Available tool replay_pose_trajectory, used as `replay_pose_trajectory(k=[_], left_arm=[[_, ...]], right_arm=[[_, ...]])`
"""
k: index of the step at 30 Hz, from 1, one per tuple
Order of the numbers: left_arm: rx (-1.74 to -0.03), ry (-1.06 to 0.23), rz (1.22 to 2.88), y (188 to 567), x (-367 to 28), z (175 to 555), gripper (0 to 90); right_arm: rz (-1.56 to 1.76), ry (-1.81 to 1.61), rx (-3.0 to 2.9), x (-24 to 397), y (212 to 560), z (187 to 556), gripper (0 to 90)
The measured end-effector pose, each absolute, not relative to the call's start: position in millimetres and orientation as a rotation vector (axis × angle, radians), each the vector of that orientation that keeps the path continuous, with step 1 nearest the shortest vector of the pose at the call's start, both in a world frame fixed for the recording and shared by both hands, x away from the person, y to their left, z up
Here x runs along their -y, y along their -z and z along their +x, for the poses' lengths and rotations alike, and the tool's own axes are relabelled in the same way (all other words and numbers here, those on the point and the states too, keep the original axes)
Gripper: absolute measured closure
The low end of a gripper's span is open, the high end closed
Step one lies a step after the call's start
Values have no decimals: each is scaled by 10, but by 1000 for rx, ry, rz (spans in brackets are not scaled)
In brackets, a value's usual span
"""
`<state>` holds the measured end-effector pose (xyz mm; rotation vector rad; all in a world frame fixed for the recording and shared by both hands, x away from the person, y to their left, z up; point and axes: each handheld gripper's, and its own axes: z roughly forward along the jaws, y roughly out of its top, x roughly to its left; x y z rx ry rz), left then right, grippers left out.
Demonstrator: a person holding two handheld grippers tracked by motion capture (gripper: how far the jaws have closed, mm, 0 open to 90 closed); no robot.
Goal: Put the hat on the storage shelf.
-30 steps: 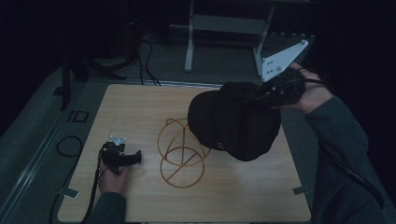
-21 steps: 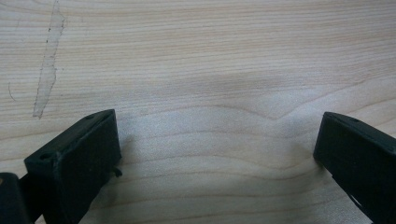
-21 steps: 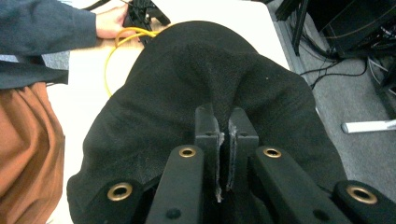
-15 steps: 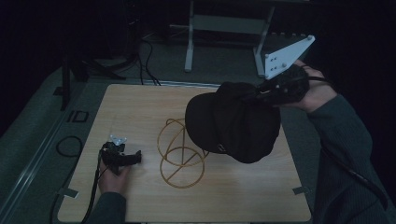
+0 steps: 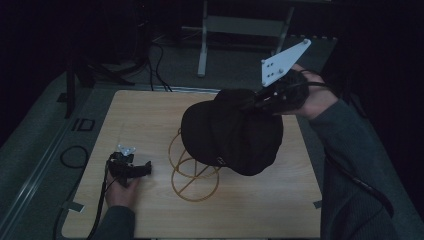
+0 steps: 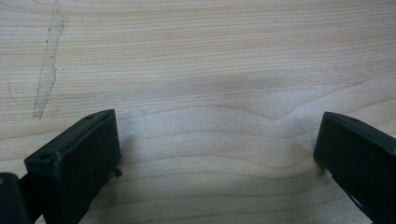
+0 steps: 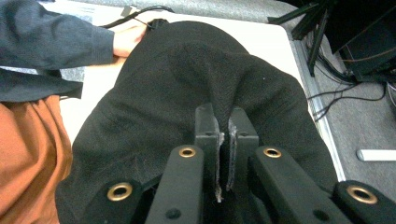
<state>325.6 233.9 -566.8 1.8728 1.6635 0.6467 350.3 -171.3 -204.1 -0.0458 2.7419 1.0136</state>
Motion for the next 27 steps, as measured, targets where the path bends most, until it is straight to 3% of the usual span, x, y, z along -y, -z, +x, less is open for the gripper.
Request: replay_pose_trajectory(k=[27], left_arm=[[-1662, -642, 1874, 5668, -2335, 3258, 1]], right_arm=[[-95, -953, -2799, 1137, 2254, 3634, 854]])
